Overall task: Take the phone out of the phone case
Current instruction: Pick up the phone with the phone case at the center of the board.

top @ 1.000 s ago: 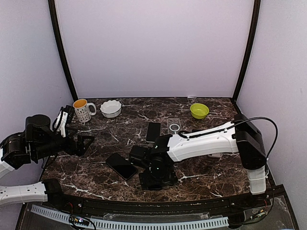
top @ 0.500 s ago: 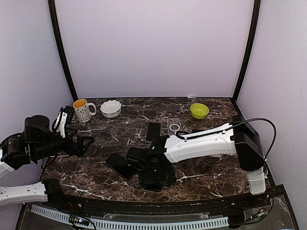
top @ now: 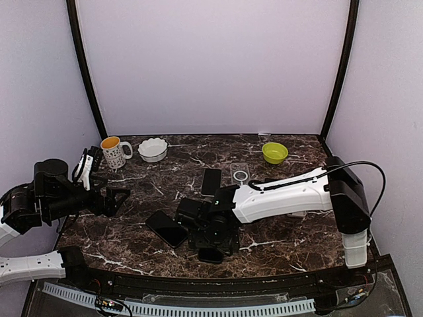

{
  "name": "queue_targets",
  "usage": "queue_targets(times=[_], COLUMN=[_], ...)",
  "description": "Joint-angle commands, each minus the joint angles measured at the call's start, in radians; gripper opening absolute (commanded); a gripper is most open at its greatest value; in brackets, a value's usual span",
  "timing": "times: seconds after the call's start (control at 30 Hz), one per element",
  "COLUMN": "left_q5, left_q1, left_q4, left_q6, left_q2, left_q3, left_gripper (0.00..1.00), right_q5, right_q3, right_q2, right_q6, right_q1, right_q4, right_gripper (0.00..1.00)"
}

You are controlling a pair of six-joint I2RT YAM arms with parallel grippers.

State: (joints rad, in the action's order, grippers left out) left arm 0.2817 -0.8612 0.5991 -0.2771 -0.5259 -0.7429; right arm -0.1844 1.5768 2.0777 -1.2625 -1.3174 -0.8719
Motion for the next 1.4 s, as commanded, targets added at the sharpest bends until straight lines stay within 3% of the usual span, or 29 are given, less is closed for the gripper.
queue_targets(times=[0.0,0.23,0.57,0.73,0.87,0.97,1.17,1.27,1.37], left_q5=[-0.009,-0.009,-0.012,-0.012,-0.010,-0.011,-0.072,-0.116,-0.124], left_q1=[0.003,0.004,0.003,0.002,0.003,0.003,0.003,0.003,0.003], left_q4=[-0.026,-0.027,-0.028,-0.029,-0.029,-0.031,-0.052,-0.064,-0.066], left_q6=[0.010,0.012,0.012,0.012,0.012,0.013,0.033,0.044,0.046], left_q2=[0.011,0.016,0.017,0.015,0.014,0.012,0.005,-0.007,-0.020], left_q3=[0.014,0.014,0.014,0.016,0.016,0.019,0.029,0.031,0.031], left_gripper=[0.99,0.99,0.99,0.99,0.99,0.99,0.99,0.99,0.99], right_q5=[-0.024,-0.047,-0.034,0.000,0.004,-0.007,0.040,0.083,-0.011], right_q3=[0.006,0.127,0.136,0.146,0.123,0.084,-0.104,-0.175,-0.198], right_q2=[0.012,0.114,0.138,0.161,0.151,0.124,-0.012,-0.076,-0.107], right_q6=[-0.025,0.000,0.004,0.042,0.090,0.180,0.575,0.756,0.870], right_q1=[0.003,-0.003,-0.011,-0.012,-0.010,-0.009,-0.011,-0.011,-0.010], right_q4=[0.036,-0.109,-0.126,-0.094,-0.065,-0.032,0.158,0.192,0.147], right_gripper=[0.98,0.98,0.96,0.86,0.71,0.67,0.67,0.70,0.75])
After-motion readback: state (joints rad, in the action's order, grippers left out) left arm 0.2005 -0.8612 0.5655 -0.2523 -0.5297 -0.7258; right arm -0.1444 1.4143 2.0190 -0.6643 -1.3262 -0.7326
